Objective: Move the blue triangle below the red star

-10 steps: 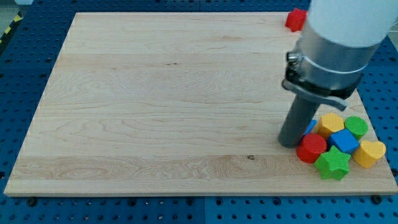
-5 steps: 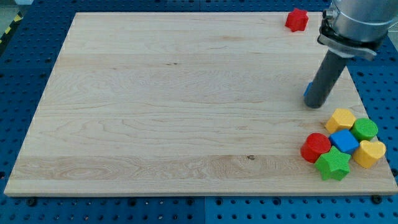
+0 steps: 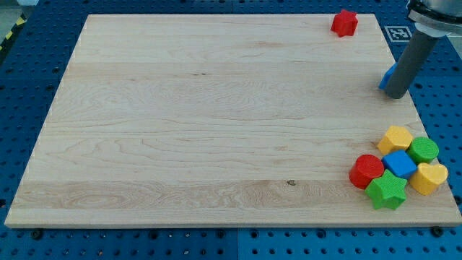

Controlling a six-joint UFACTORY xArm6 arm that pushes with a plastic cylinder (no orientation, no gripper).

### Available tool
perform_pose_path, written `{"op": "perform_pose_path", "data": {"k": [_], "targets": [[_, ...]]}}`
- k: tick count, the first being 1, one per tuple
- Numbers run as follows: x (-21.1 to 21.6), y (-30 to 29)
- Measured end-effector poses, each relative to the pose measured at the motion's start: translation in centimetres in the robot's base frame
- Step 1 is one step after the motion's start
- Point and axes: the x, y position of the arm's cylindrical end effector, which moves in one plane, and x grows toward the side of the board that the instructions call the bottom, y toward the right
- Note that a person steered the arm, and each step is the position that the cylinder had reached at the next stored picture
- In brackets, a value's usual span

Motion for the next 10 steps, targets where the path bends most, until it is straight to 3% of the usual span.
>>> {"op": "perform_pose_path", "data": {"k": [4, 6, 8, 10], "targets": [[-3.9, 1.6], [-8.3, 0.4], [-9.2, 2.6], [-10.0, 1.0]]}}
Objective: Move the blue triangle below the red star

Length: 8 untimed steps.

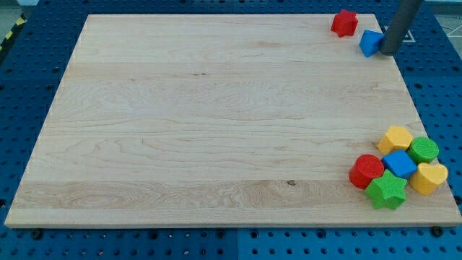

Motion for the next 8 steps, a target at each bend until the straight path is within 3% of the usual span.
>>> {"op": "perform_pose_path", "data": {"k": [8], "targets": [[-2.2, -2.5]]}}
